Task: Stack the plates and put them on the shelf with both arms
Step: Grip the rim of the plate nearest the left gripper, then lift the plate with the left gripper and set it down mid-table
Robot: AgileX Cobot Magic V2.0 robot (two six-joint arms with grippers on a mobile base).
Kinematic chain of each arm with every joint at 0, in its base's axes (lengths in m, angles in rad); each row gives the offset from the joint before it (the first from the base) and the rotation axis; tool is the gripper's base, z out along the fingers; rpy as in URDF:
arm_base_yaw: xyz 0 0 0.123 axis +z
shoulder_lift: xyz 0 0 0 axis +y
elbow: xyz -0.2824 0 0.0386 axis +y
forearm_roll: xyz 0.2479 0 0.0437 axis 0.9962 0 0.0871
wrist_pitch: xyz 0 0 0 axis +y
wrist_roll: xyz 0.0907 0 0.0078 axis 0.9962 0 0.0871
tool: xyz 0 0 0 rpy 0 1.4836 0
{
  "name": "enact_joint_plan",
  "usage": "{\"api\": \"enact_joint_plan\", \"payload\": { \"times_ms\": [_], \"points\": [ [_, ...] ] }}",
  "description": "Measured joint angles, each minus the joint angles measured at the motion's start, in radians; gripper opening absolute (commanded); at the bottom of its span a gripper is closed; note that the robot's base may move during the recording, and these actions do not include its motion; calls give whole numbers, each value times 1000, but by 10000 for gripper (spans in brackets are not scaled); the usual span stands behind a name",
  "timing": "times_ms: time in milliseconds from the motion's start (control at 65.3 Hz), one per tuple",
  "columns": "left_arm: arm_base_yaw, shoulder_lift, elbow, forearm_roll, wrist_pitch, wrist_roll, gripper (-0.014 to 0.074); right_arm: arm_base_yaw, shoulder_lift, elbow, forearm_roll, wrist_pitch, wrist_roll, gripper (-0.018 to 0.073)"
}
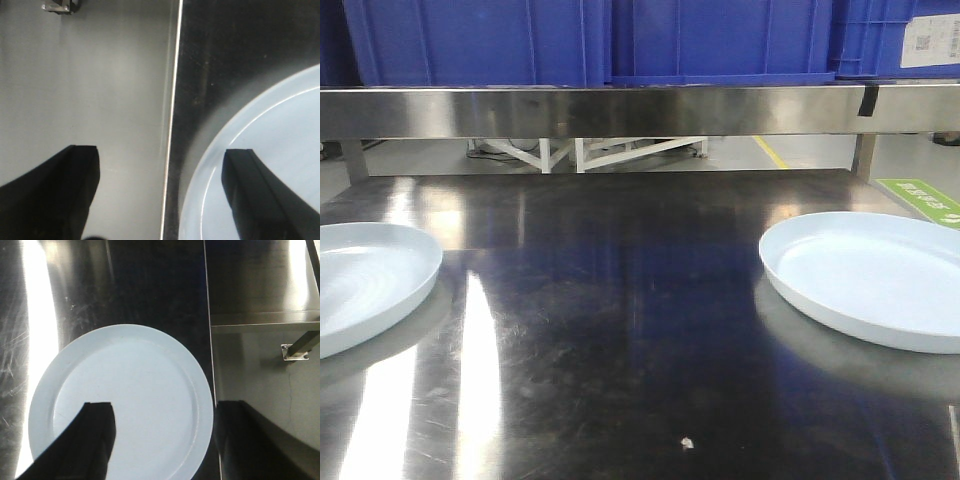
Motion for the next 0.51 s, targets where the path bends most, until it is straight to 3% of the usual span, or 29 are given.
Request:
{"api": "enact_joint_plan", "payload": {
  "times_ms": [245,337,413,429,505],
  "points": [
    [0,21,-8,-5,-2,0,518,0,0,0,0,0,0,526],
    [0,22,-8,-11,-2,0,340,0,0,0,0,0,0,526],
    [0,23,-10,-20,-2,0,81,0,0,0,0,0,0,526],
    [0,23,-10,-20,-2,0,58,0,0,0,0,0,0,526],
    [0,23,-10,-22,2,0,120,0,0,0,0,0,0,526]
  ]
}}
